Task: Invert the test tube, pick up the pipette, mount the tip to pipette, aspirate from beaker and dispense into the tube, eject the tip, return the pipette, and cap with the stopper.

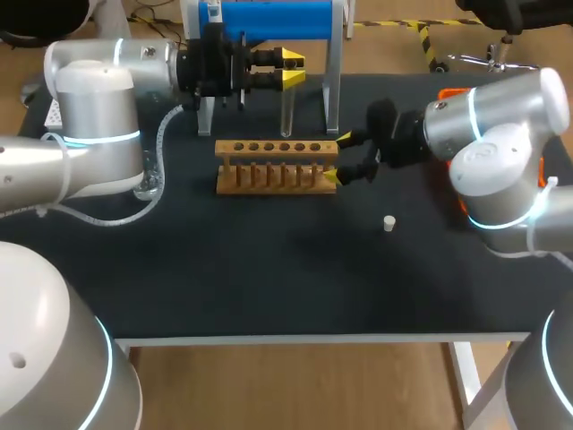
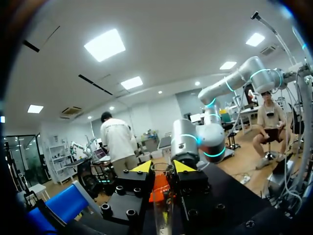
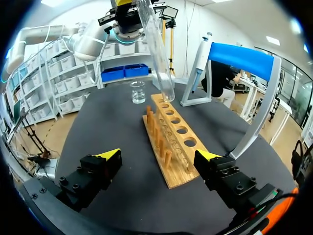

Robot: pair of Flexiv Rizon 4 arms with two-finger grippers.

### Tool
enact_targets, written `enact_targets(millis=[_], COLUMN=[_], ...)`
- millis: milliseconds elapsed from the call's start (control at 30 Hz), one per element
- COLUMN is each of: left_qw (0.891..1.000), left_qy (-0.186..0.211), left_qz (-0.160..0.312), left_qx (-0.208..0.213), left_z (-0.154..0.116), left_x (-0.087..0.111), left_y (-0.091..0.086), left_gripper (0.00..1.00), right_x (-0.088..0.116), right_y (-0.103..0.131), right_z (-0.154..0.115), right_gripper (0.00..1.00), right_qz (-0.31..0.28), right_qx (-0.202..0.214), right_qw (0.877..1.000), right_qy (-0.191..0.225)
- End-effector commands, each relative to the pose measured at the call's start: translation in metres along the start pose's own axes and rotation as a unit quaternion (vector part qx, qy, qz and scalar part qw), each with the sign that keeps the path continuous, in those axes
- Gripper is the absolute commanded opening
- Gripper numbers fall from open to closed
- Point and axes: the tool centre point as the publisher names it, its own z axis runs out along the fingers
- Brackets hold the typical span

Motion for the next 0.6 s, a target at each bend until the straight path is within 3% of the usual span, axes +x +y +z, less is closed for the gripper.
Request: enact_targets(millis=[33, 600], left_qw=[1.000, 1.000], left_qy=[0.002, 0.002], left_qz=[-0.001, -0.011], left_qx=[-0.001, 0.000], left_z=[-0.0004, 0.0050], left_x=[-0.0010, -0.0006], left_y=[-0.0002, 0.0005], left_gripper=[0.00, 0.00], right_x=[-0.0004, -0.0004], right_y=[-0.0004, -0.0004], right_z=[-0.0011, -0.0011], right_gripper=[1.00, 1.00], right_qz=[0.001, 0.001], right_qx=[0.001, 0.001], right_qw=[1.000, 1.000], right_qy=[-0.002, -0.002])
